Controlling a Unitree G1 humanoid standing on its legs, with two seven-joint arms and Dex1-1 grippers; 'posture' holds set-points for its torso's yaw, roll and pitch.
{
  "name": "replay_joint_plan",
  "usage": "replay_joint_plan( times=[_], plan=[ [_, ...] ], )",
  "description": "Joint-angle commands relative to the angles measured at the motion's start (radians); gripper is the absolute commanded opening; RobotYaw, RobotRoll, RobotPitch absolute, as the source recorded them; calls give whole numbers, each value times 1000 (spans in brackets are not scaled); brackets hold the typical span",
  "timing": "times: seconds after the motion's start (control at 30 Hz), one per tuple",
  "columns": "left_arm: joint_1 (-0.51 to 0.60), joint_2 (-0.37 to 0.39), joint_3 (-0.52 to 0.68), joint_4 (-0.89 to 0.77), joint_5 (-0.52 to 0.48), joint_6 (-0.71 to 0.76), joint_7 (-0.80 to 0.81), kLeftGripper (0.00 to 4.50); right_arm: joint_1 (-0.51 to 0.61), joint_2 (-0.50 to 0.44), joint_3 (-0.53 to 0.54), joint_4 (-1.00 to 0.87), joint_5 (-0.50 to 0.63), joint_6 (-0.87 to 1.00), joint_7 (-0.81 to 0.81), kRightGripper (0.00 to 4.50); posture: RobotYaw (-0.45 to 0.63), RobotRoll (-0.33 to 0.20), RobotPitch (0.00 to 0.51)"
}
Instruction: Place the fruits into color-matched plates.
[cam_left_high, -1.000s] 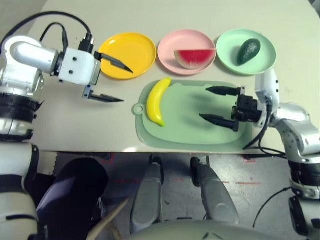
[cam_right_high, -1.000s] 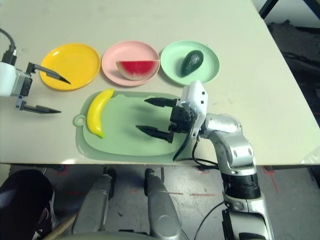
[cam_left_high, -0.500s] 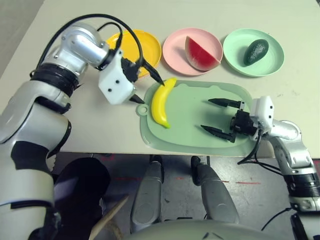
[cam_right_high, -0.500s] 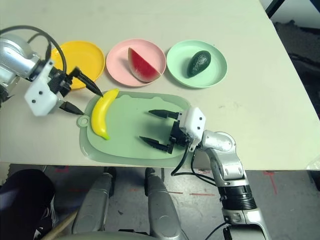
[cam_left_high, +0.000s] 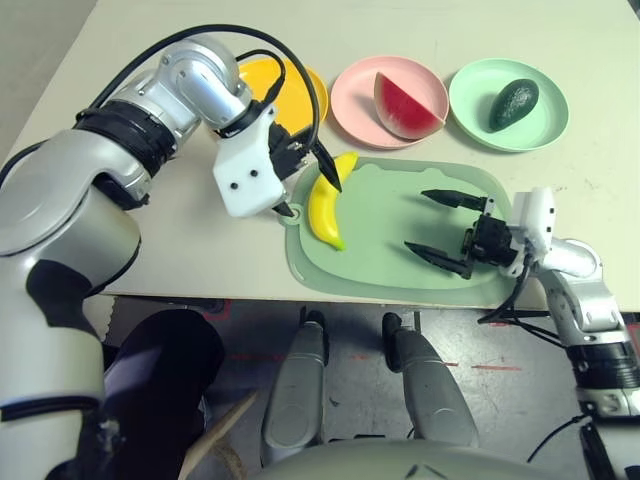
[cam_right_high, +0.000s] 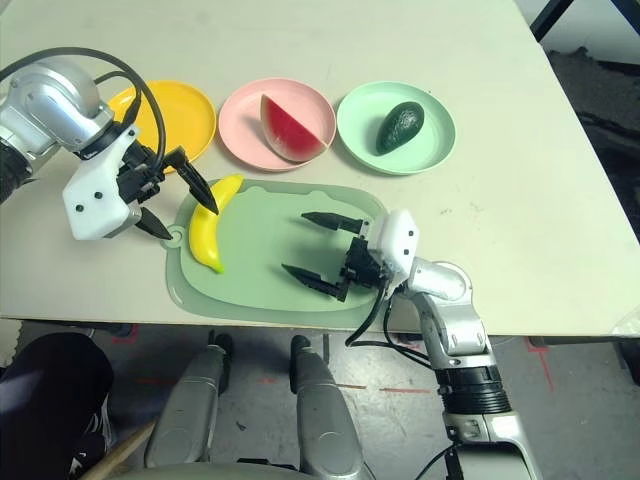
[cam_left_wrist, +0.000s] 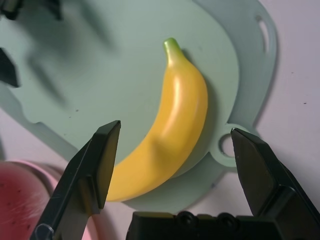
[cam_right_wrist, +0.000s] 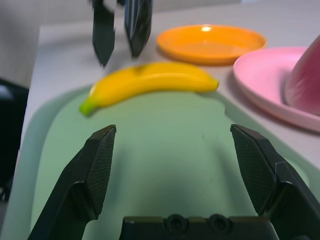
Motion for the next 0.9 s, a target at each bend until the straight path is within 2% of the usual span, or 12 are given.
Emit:
replay_joint_plan(
  times=[0.03,0.33,0.43,0.63,0.67,0.77,0.9],
  plan=[
    [-15,-28,-17,58,49,-35,-10,4500,31,-3,-6,-64,53,31,7,4456,10,0,374],
    [-14,-114,50,169,135,-74,-10,4434,49,-43,20,-102,51,37,58,4488,-22,0,376],
    [-11,-126,54,181,161,-79,-10,3840,42,-45,11,-89,52,39,50,4500,-25,0,378],
    [-13,-117,5,198,229,-89,-10,1877,40,-50,17,-109,52,49,44,4500,-34,0,380],
    [-12,-115,0,199,232,-88,-10,1668,39,-50,17,-110,52,51,43,4500,-34,0,380],
    [-13,-105,-11,195,227,-80,-10,1658,40,-53,17,-112,52,56,43,4500,-37,0,379],
    [-27,-84,-7,169,172,-47,-10,1658,45,-56,23,-120,50,60,46,4500,-34,0,380]
  ],
)
